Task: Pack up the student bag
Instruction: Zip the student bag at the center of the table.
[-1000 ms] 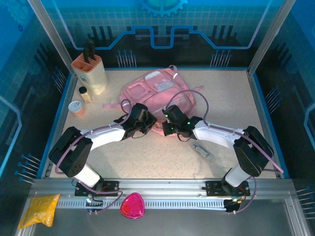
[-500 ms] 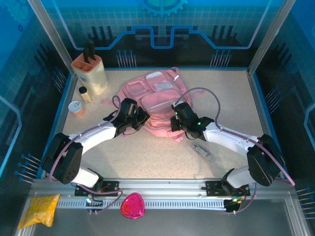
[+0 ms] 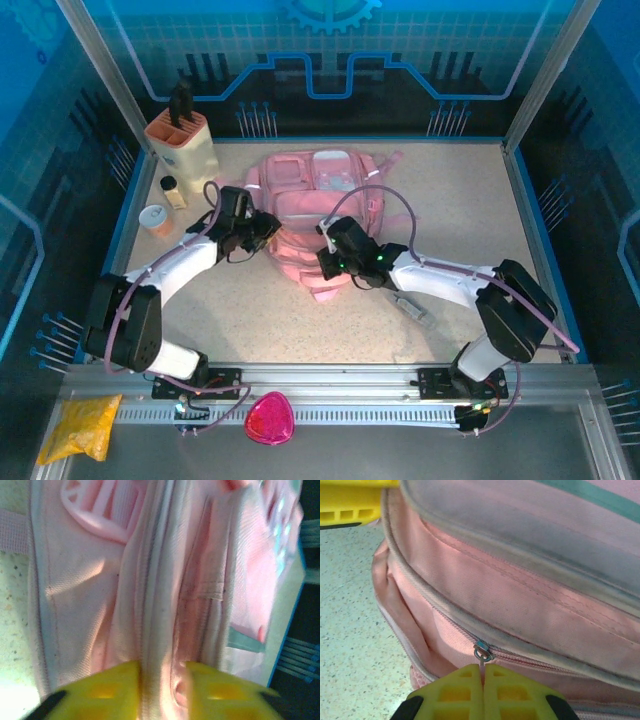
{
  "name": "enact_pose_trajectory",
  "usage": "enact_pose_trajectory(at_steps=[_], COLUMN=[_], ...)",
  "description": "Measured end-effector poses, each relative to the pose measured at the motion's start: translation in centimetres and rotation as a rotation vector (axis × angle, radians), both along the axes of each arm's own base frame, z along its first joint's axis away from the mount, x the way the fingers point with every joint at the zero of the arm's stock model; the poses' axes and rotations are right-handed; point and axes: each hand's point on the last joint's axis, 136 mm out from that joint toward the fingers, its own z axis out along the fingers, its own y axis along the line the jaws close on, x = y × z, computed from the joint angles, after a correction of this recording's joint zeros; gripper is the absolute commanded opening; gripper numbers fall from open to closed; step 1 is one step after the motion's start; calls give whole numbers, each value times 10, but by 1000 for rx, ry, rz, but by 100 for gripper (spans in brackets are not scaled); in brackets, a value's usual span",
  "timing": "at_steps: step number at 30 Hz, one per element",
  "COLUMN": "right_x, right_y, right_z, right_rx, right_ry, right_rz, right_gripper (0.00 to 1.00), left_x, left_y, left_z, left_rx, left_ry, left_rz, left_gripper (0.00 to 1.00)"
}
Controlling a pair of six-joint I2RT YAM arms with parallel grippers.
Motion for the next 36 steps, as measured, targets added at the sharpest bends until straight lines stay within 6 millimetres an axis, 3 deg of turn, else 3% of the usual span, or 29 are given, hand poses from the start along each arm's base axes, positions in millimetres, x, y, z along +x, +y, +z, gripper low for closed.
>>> enact_pose_trajectory(at_steps=[4,12,16,20,24,36], right_x=[-1,-3,-3,-3,-2,-3], right_y=[2,1,1,1,-1,0], right_z=[-6,-11,-11,-12,-16,-20], right_rx=[-11,-20,-16,-21,-34,-40], right_ry=[17,32,36,36,41,47], right_rz=[-1,-8,-13,-17,-21,-20], right_gripper=[0,0,0,0,0,0], left_x=[-16,-50,-50,-48,-48,-46], left_y=[-10,-58,-69,-74,-80,-79], left_z=[1,-7,-7,-24,-31,-38], left_rx=[-33,-93,-121,-110,-99,-140], left_ry=[-22,-3,-3,33,48,78], left_rz=[20,26,64,101,119,239], left_gripper=[44,45,42,41,47,50])
